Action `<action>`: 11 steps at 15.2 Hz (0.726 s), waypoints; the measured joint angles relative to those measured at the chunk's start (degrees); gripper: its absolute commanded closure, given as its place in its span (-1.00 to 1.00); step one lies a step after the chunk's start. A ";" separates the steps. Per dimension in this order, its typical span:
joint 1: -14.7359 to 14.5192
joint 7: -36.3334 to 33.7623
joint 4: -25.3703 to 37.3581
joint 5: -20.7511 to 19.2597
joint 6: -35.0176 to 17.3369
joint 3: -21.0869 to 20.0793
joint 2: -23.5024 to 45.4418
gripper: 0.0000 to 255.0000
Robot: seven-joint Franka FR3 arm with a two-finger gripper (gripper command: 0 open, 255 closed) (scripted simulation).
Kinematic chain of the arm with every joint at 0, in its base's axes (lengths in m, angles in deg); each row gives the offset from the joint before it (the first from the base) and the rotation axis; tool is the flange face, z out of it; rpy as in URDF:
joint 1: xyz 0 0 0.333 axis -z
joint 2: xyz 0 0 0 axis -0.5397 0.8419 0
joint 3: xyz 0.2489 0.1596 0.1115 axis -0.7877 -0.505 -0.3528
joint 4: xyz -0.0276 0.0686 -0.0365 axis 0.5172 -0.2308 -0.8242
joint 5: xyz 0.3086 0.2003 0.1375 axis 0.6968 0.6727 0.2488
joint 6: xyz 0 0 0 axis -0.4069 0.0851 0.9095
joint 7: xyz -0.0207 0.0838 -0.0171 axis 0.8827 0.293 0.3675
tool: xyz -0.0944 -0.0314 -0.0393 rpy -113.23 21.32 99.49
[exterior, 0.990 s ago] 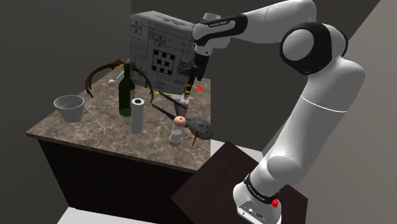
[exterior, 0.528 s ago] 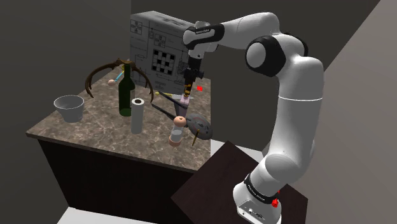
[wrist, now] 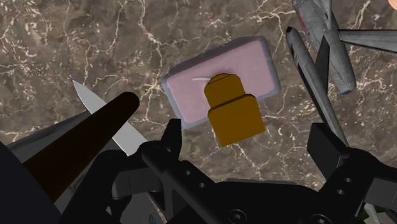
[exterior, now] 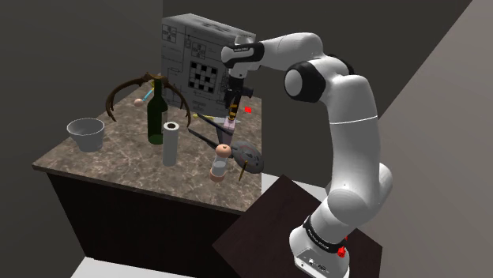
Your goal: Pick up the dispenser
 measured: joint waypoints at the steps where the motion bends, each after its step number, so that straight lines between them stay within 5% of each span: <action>1: 0.10 0.05 0.29 0.09 -0.23 -0.06 0.53 -1.00; 4: 0.21 0.22 -0.21 0.33 -1.92 -0.22 1.76 -1.00; 5: 0.16 0.23 -0.58 0.33 -2.19 -0.22 1.66 1.00; 11: 0.09 0.22 -0.85 0.37 -2.43 -0.24 1.56 1.00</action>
